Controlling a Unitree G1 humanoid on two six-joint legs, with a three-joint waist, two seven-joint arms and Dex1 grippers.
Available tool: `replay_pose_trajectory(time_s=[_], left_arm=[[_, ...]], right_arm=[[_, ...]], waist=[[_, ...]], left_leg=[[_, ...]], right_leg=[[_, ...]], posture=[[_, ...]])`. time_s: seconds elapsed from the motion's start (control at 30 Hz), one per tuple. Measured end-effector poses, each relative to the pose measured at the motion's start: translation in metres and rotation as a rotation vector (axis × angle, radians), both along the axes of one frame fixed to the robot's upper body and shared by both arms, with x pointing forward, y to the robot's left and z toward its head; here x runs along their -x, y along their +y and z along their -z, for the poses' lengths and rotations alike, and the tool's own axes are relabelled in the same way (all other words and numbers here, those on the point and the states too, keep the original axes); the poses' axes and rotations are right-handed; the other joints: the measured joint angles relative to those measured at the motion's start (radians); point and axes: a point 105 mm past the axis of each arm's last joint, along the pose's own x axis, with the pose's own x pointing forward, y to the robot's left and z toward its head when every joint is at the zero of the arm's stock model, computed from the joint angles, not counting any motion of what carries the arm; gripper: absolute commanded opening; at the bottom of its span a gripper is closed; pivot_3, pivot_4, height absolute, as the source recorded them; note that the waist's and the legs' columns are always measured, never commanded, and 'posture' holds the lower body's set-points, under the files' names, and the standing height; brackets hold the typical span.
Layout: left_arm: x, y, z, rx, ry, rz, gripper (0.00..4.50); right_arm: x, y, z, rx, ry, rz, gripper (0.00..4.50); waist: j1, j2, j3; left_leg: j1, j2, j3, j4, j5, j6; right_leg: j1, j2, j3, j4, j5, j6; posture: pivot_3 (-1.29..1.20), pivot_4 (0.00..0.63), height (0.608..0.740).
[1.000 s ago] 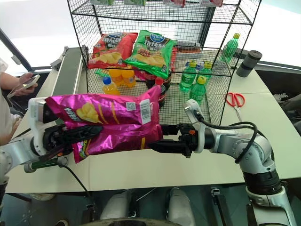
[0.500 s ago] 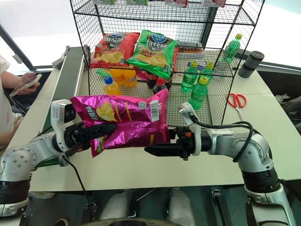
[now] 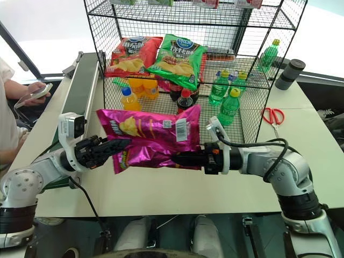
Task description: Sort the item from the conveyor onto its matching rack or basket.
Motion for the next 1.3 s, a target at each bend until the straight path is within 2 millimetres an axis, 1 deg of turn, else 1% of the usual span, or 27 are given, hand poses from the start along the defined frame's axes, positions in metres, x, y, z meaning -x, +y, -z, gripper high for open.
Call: replay_pose_trajectory(time_s=[0.03, 0.13, 0.17, 0.23, 0.37, 0.5, 0.57, 0.63, 0.7, 0.73, 0.83, 0.87, 0.93, 1.03, 1.07, 1.17, 1.23, 1.3], left_arm=[[0.0, 0.001, 0.001, -0.003, 0.005, -0.005, 4.49], [-0.002, 0.007, 0.007, -0.043, 0.004, -0.028, 4.5], [-0.003, 0.008, 0.009, -0.05, -0.004, -0.037, 4.5], [-0.013, 0.009, 0.009, -0.064, -0.066, -0.095, 4.5], [-0.035, 0.003, 0.012, -0.108, -0.201, -0.2, 4.5], [-0.045, -0.011, 0.021, -0.142, -0.261, -0.205, 4.5], [-0.05, -0.019, 0.019, -0.14, -0.31, -0.203, 4.5], [-0.055, -0.026, 0.012, -0.138, -0.359, -0.204, 4.5], [-0.06, -0.031, 0.005, -0.142, -0.41, -0.21, 4.5], [-0.061, -0.034, 0.004, -0.144, -0.426, -0.207, 4.5], [-0.064, -0.038, 0.003, -0.149, -0.456, -0.207, 4.5], [-0.065, -0.039, 0.002, -0.145, -0.465, -0.212, 4.5], [-0.067, -0.041, -0.001, -0.138, -0.483, -0.226, 4.5], [-0.067, -0.044, -0.003, -0.122, -0.498, -0.245, 4.5], [-0.067, -0.044, -0.003, -0.123, -0.5, -0.25, 4.5], [-0.067, -0.046, -0.002, -0.122, -0.498, -0.271, 4.5], [-0.065, -0.049, -0.005, -0.11, -0.506, -0.28, 4.5], [-0.064, -0.049, -0.005, -0.111, -0.51, -0.292, 4.5]], right_arm=[[0.001, -0.006, 0.001, 0.015, -0.008, 0.019, 0.09], [0.008, -0.028, 0.003, 0.084, -0.05, 0.086, 0.09], [0.009, -0.033, 0.002, 0.091, -0.065, 0.109, 0.09], [0.01, -0.043, -0.006, 0.088, -0.133, 0.171, 0.09], [0.004, -0.064, -0.037, 0.086, -0.357, 0.317, 0.09], [-0.007, -0.08, -0.064, 0.068, -0.572, 0.478, 0.09], [-0.016, -0.089, -0.087, 0.067, -0.74, 0.588, 0.09], [-0.024, -0.099, -0.108, 0.136, -0.94, 0.688, 0.09], [-0.031, -0.11, -0.118, 0.253, -1.115, 0.751, 0.09], [-0.035, -0.112, -0.119, 0.324, -1.185, 0.757, 0.09], [-0.047, -0.118, -0.114, 0.472, -1.311, 0.779, 0.09], [-0.052, -0.121, -0.111, 0.547, -1.349, 0.775, 0.09], [-0.064, -0.129, -0.108, 0.719, -1.437, 0.773, 0.09], [-0.081, -0.148, -0.119, 0.943, -1.586, 0.848, 0.09], [-0.085, -0.151, -0.123, 1.0, -1.633, 0.851, 0.09], [-0.099, -0.148, -0.124, 1.102, -1.714, 0.828, 0.09], [-0.109, -0.141, -0.119, 1.133, -1.731, 0.803, 0.09], [-0.12, -0.136, -0.116, 1.141, -1.73, 0.815, 0.09]], waist=[[0.0, 0.0, 0.0], [0.0, 0.0, 0.0], [-0.001, 0.0, 0.0], [-0.001, 0.0, 0.0], [0.0, 0.0, 0.0], [-0.001, 0.0, 0.0], [-0.001, 0.0, 0.0], [-0.001, 0.0, 0.0], [-0.001, 0.0, 0.0], [-0.002, 0.0, 0.0], [-0.003, 0.0, 0.0], [-0.003, 0.0, 0.0], [-0.003, 0.0, 0.0], [-0.005, 0.0, 0.0], [-0.006, 0.0, 0.0], [-0.01, 0.0, 0.0], [-0.011, 0.0, 0.0], [-0.012, 0.0, 0.0]], left_leg=[[0.0, 0.0, 0.0, 0.0, 0.0, 0.0], [0.0, 0.0, 0.0, 0.0, 0.0, 0.0], [0.0, 0.0, 0.0, 0.0, 0.0, 0.0], [0.0, 0.0, 0.0, 0.0, 0.0, 0.0], [0.0, 0.0, 0.0, 0.0, 0.0, 0.0], [0.0, 0.0, 0.0, 0.0, 0.0, 0.0], [0.0, 0.0, 0.001, 0.0, 0.0, 0.0], [0.0, 0.0, 0.001, 0.0, 0.0, 0.0], [0.0, -0.001, 0.001, 0.0, 0.0, 0.0], [0.0, -0.001, 0.001, 0.0, 0.0, 0.0], [0.0, -0.001, 0.002, 0.0, 0.001, -0.002], [0.0, -0.003, 0.002, 0.0, 0.004, -0.007], [0.001, -0.003, 0.002, 0.0, 0.004, -0.007], [0.001, -0.001, 0.003, 0.0, 0.005, -0.008], [0.001, -0.001, 0.003, 0.0, 0.005, -0.008], [0.001, 0.0, 0.003, -0.001, 0.006, -0.009], [0.001, 0.0, 0.003, -0.001, 0.006, -0.01], [0.002, 0.0, 0.003, -0.001, 0.006, -0.01]], right_leg=[[0.0, 0.0, 0.0, 0.0, 0.0, 0.0], [0.0, 0.0, 0.0, -0.001, 0.0, 0.0], [0.0, 0.0, 0.0, -0.001, 0.0, 0.0], [0.0, 0.0, 0.0, 0.0, 0.0, 0.0], [0.0, 0.0, 0.0, -0.001, 0.0, 0.0], [0.0, 0.0, 0.0, -0.001, 0.0, 0.0], [0.0, 0.0, 0.0, 0.0, 0.0, 0.0], [0.0, 0.0, 0.0, 0.0, 0.0, 0.0], [0.0, 0.0, 0.0, 0.0, 0.0, 0.001], [0.0, 0.0, 0.0, -0.001, 0.0, 0.001], [0.0, 0.0, 0.0, 0.0, 0.0, 0.002], [0.0, 0.0, 0.0, 0.0, 0.0, 0.002], [0.0, 0.0, 0.001, 0.0, 0.0, 0.002], [0.0, 0.0, 0.001, 0.001, 0.0, 0.002], [0.0, 0.0, 0.001, 0.001, 0.0, 0.002], [0.0, 0.0, 0.001, 0.001, 0.0, 0.002], [0.0, 0.0, 0.001, 0.001, 0.0, 0.002], [0.0, 0.0, 0.001, 0.001, 0.0, 0.002]], posture=[[0.0, 0.15, 0.74], [0.0, 0.15, 0.74], [0.0, 0.15, 0.74], [0.0, 0.15, 0.74], [0.0, 0.15, 0.74], [0.0, 0.15, 0.74], [0.0, 0.15, 0.74], [0.0, 0.15, 0.74], [0.0, 0.15, 0.74], [0.0, 0.15, 0.74], [0.0, 0.15, 0.74], [0.0, 0.15, 0.74], [0.0, 0.15, 0.74], [0.0, 0.15, 0.74], [0.0, 0.15, 0.74], [0.0, 0.15, 0.74], [0.0, 0.15, 0.74], [0.0, 0.15, 0.74]])
